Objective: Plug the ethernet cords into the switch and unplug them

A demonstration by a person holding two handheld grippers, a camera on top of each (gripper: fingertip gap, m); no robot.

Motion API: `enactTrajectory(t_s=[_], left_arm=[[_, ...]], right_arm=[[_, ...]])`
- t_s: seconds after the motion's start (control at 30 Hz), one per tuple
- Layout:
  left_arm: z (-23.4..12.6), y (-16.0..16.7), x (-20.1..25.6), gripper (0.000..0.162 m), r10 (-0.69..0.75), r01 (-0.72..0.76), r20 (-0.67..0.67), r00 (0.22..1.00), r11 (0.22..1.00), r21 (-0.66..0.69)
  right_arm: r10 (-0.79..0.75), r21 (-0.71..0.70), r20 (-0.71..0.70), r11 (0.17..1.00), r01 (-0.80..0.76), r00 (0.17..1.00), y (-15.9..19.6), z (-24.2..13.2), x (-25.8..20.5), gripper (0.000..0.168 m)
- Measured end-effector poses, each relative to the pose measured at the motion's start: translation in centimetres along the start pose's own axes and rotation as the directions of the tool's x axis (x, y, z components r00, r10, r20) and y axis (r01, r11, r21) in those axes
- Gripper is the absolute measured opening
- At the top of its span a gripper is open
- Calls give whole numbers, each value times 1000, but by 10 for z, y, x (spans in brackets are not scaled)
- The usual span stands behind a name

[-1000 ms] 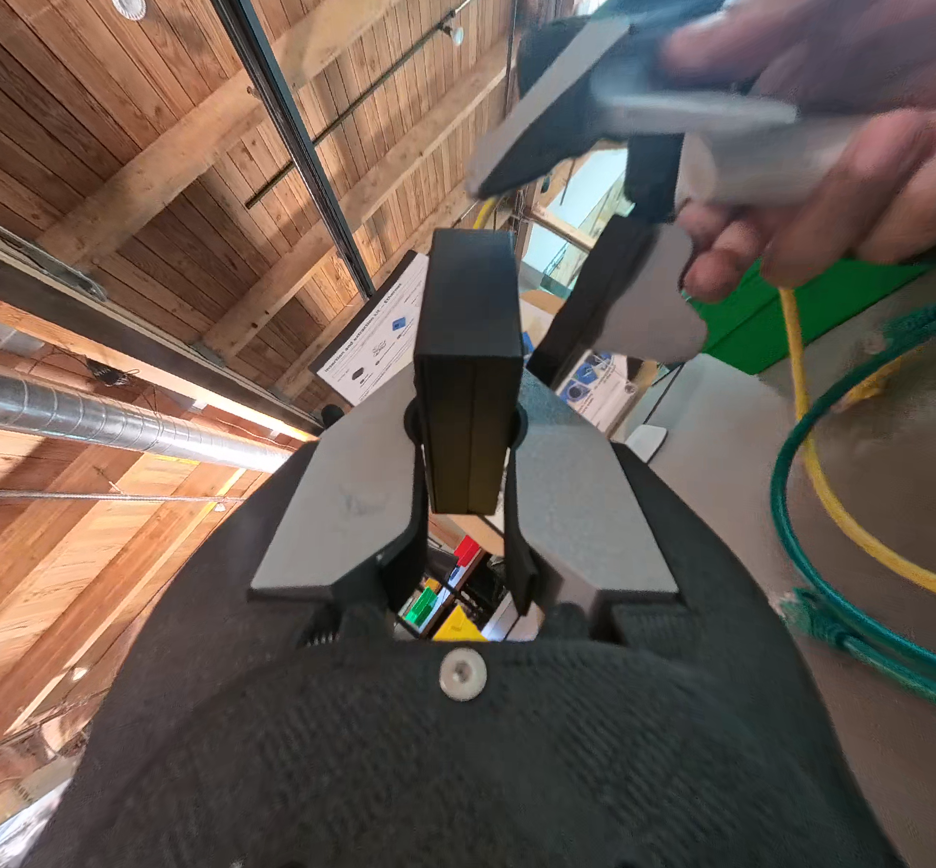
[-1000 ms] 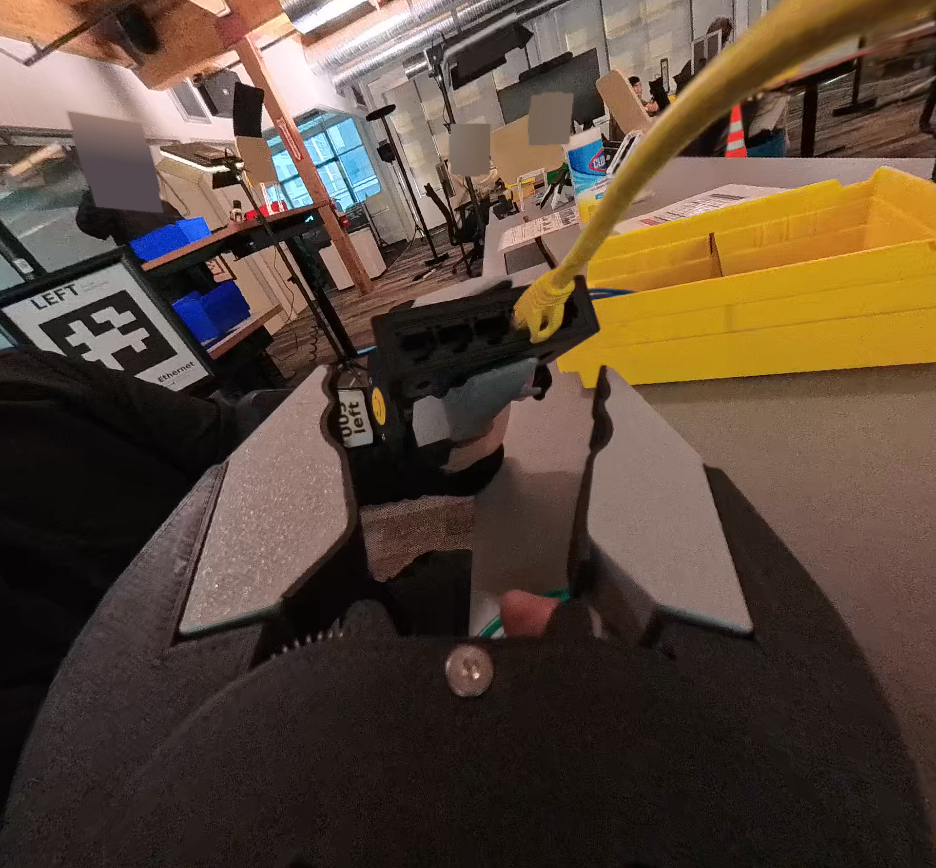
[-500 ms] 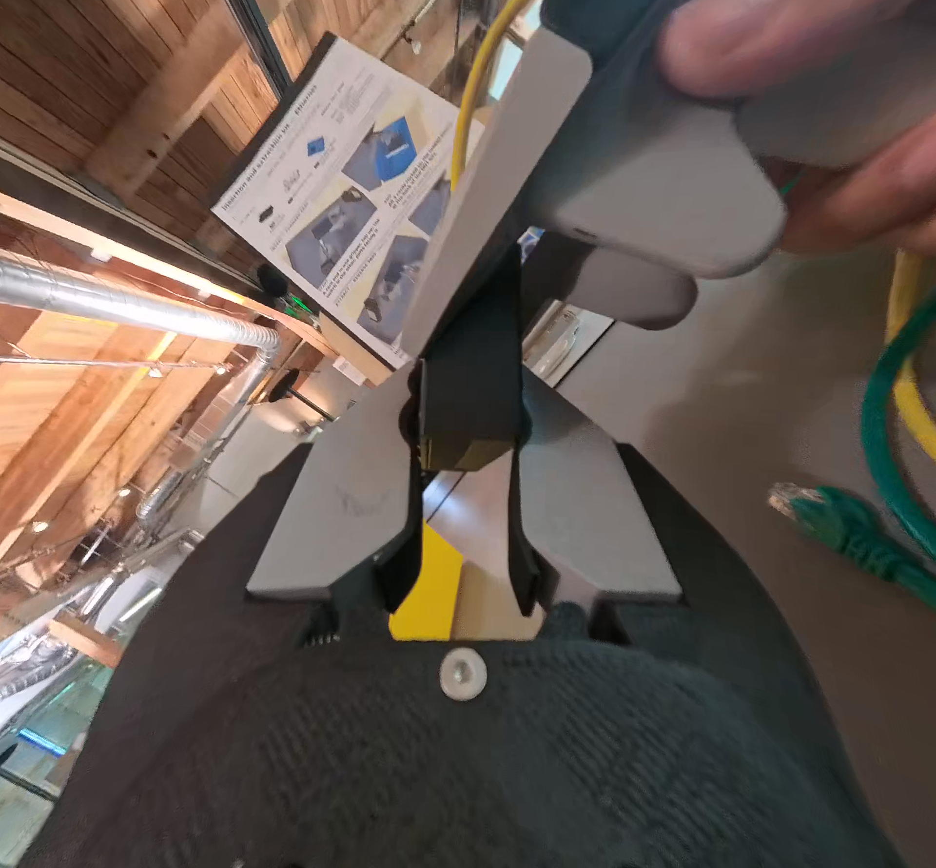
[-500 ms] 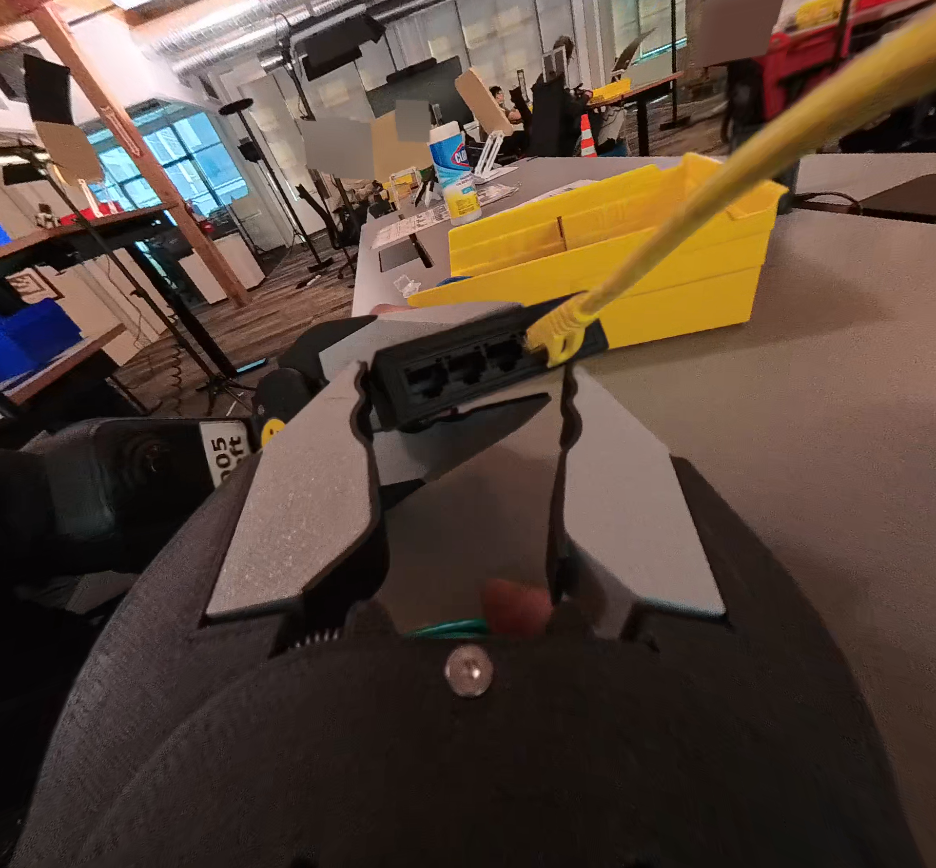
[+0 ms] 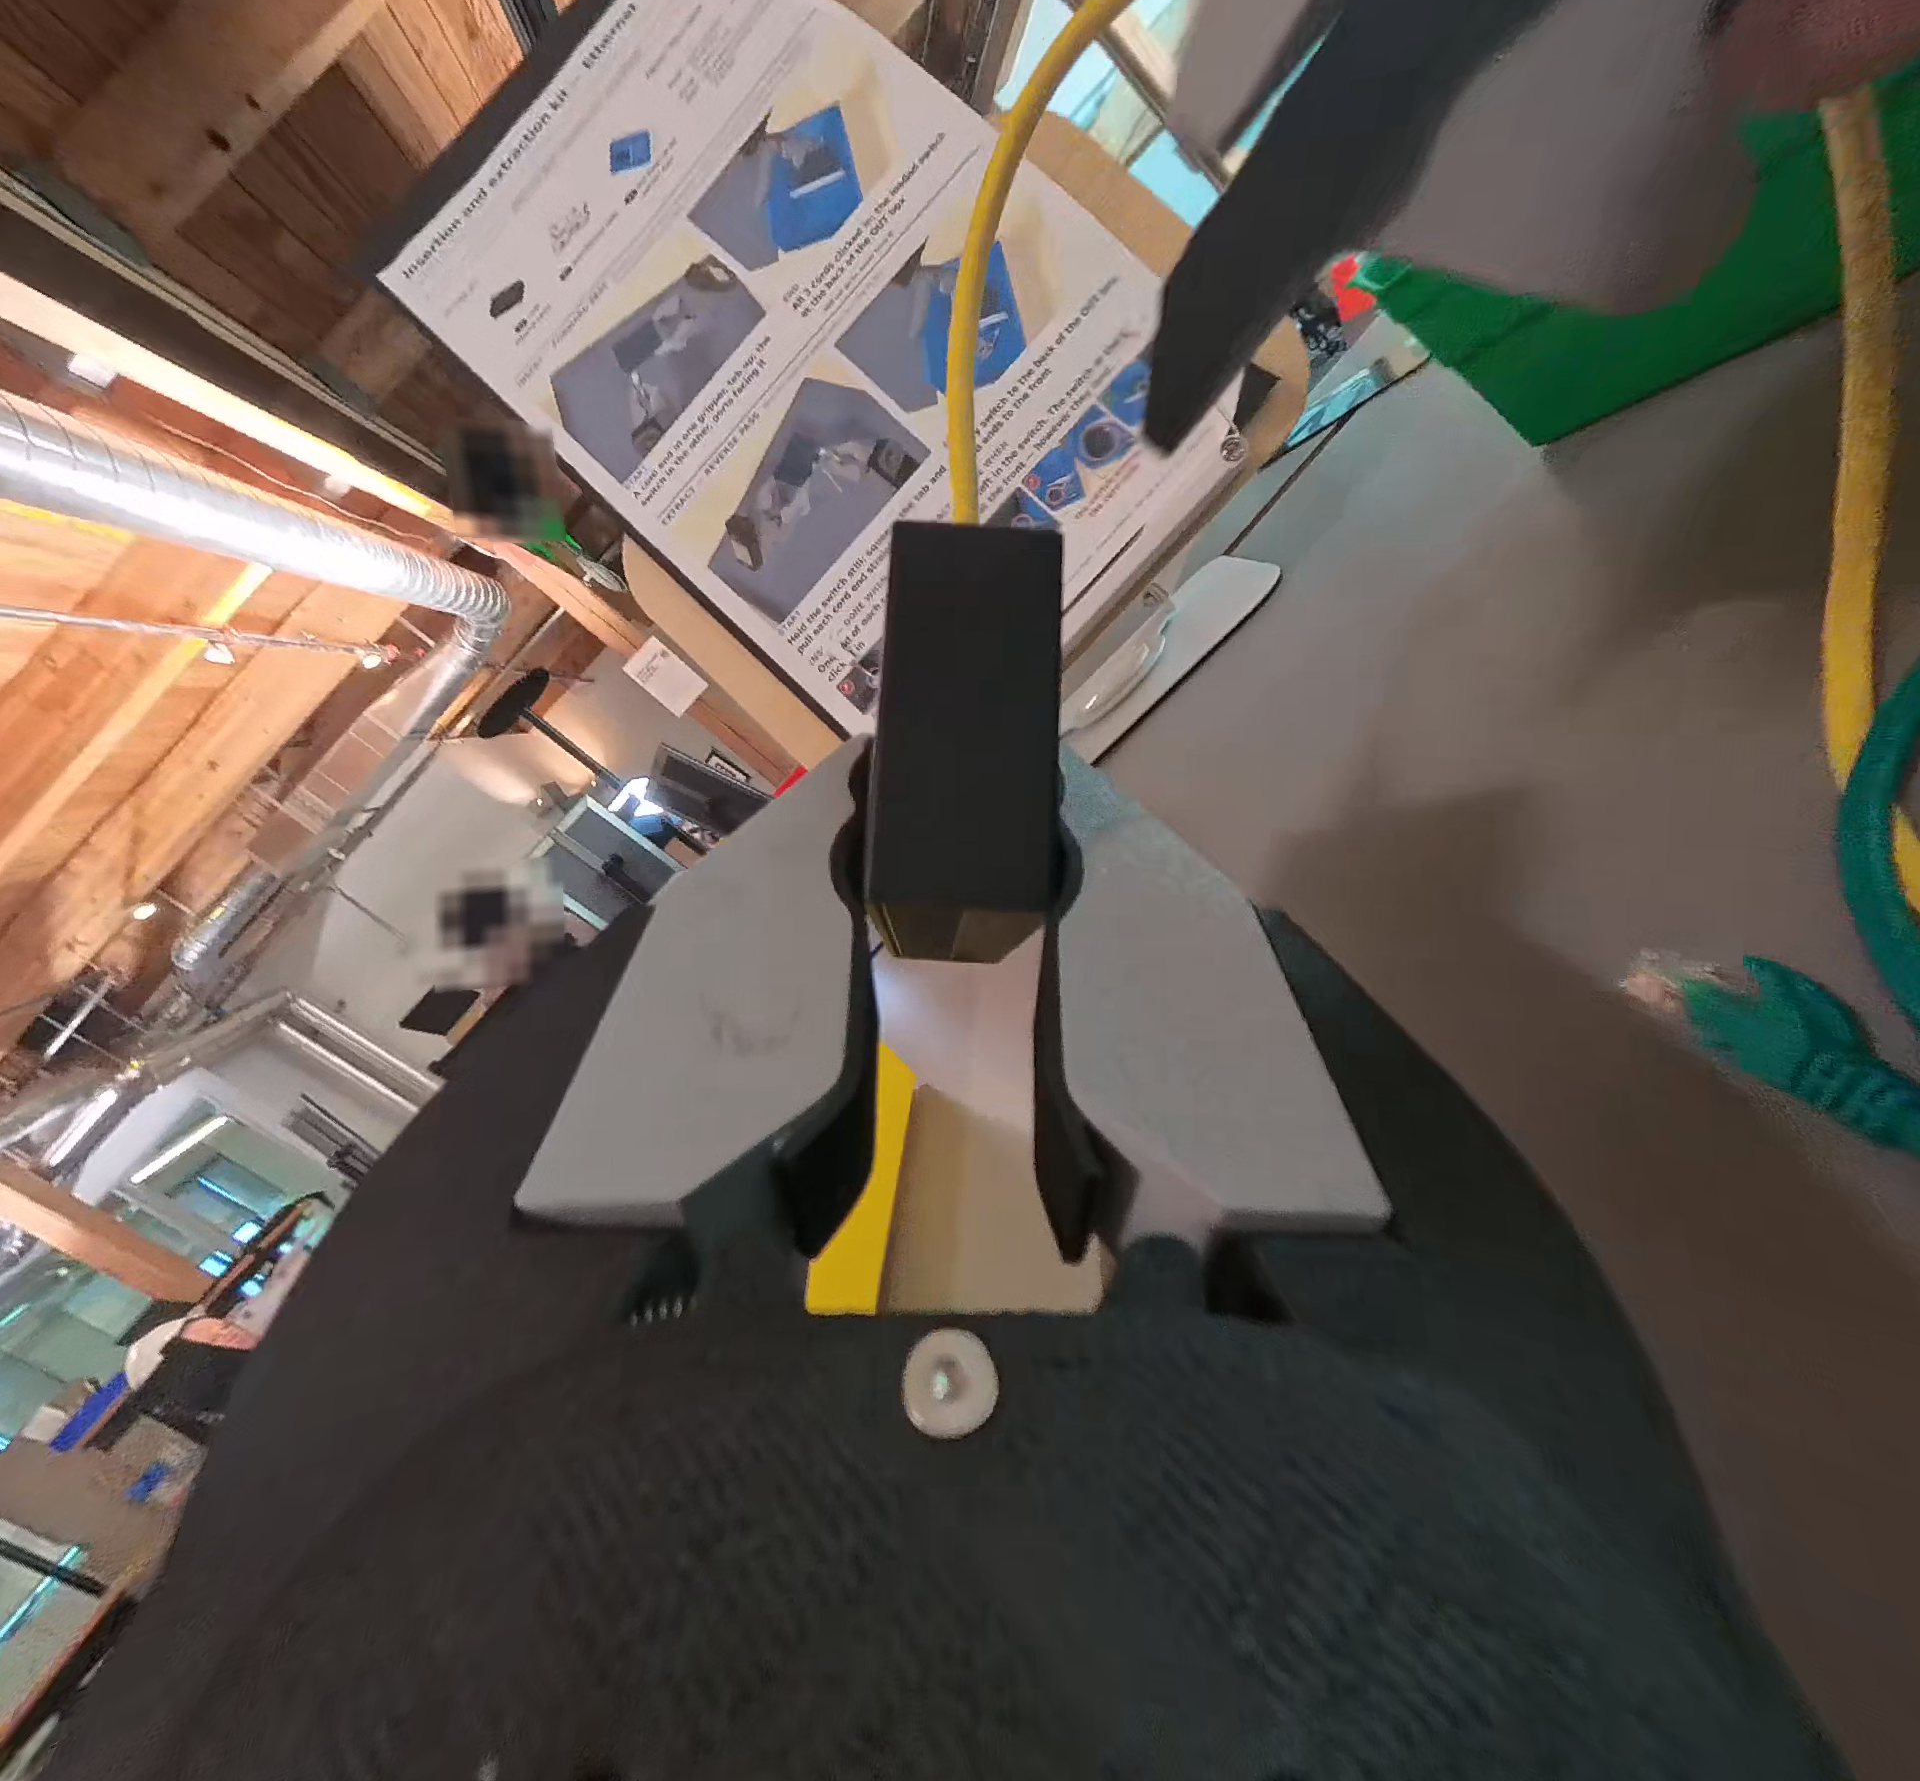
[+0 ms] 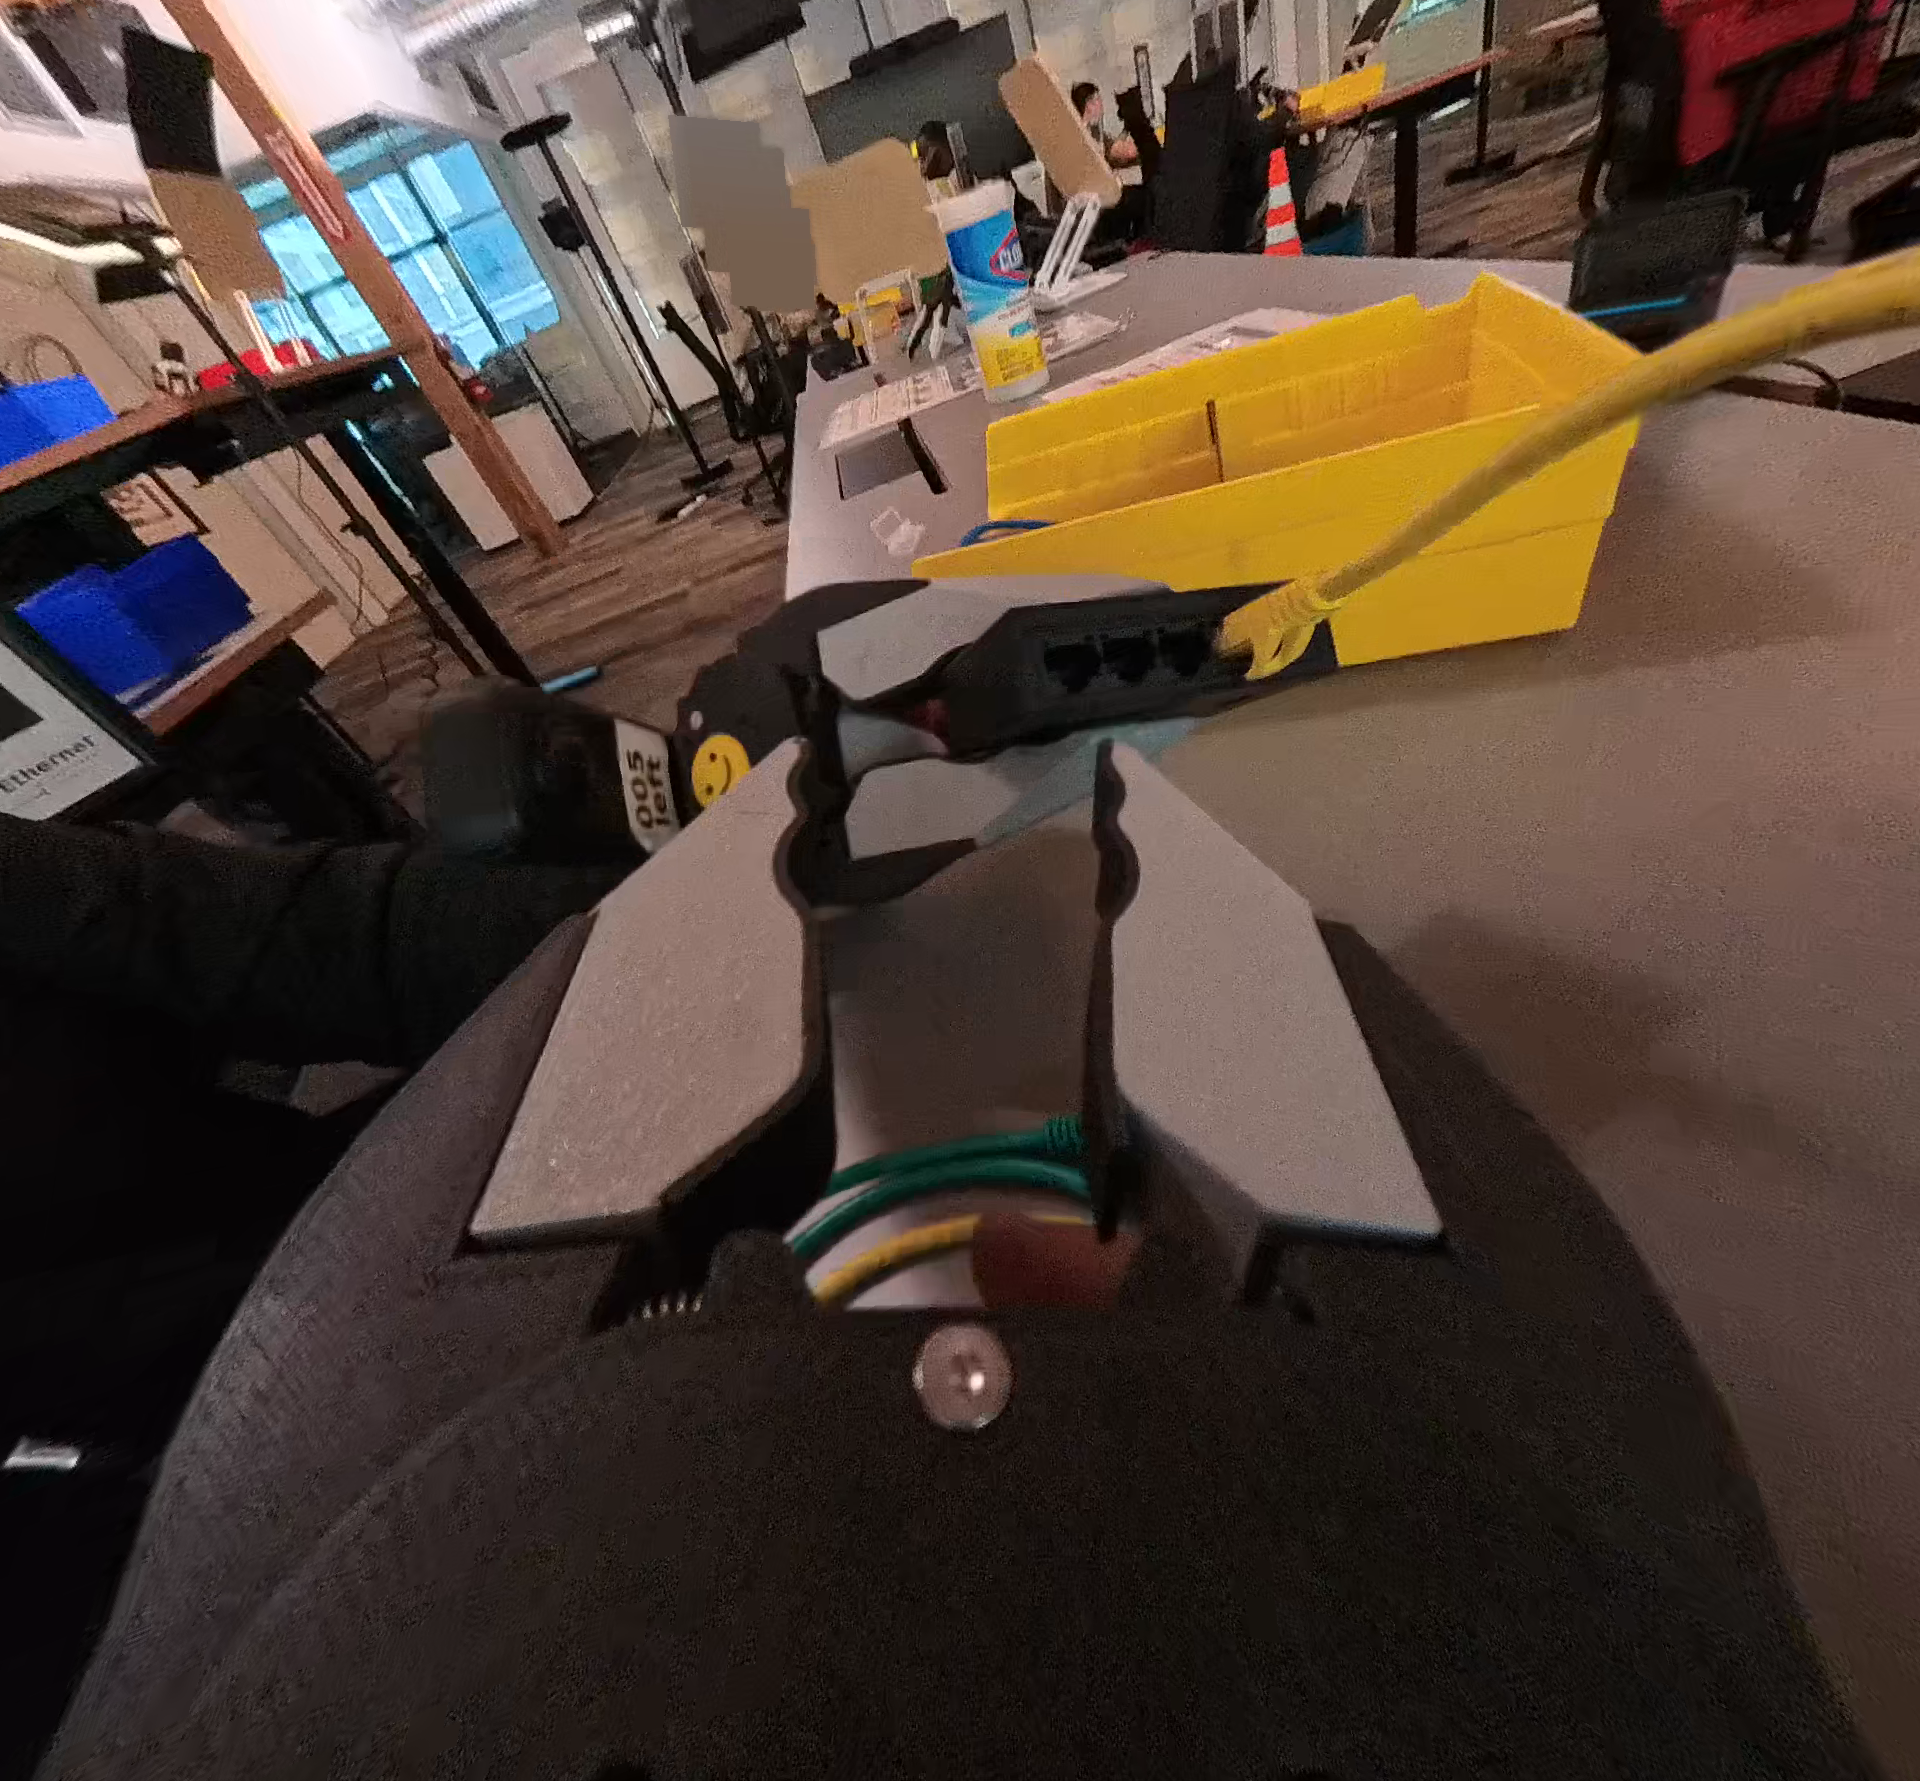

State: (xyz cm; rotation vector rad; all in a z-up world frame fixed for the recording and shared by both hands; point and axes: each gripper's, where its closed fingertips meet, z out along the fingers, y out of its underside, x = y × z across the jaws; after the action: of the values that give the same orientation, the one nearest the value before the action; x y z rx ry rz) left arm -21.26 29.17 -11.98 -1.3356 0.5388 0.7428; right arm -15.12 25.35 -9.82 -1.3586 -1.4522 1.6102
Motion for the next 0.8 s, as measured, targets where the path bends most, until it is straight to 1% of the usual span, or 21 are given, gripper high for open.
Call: enactTrajectory(t_s=[0.1,0.2,0.3,0.47,0.53,0.6,0.77,0.8], left_arm=[[2,4,7,28,9,-9,-28,1000,1000,-12],[3,5,12,28,45,-46,-31,998,999,-22],[3,6,13,28,49,-50,-35,998,998,-29],[4,11,12,28,38,-40,-38,999,998,-51],[4,11,12,27,29,-31,-38,999,998,-50],[4,12,12,28,27,-29,-40,999,998,-50],[4,12,14,28,42,-45,-42,998,997,-55],[4,12,13,28,46,-48,-38,998,997,-54]], right_arm=[[-64,-132,-91,990,51,994,12,-13,4,50],[-108,-279,-162,958,59,981,29,-28,8,51],[-186,-377,-293,924,66,938,34,-58,22,50],[-228,-481,-449,876,-19,864,42,-118,30,46],[-218,-523,-477,849,-75,852,54,-133,30,42],[-221,-581,-487,805,-124,845,71,-143,34,40],[-190,-698,-496,668,-258,847,119,-147,52,35],[-198,-717,-501,640,-276,842,126,-147,55,31]])
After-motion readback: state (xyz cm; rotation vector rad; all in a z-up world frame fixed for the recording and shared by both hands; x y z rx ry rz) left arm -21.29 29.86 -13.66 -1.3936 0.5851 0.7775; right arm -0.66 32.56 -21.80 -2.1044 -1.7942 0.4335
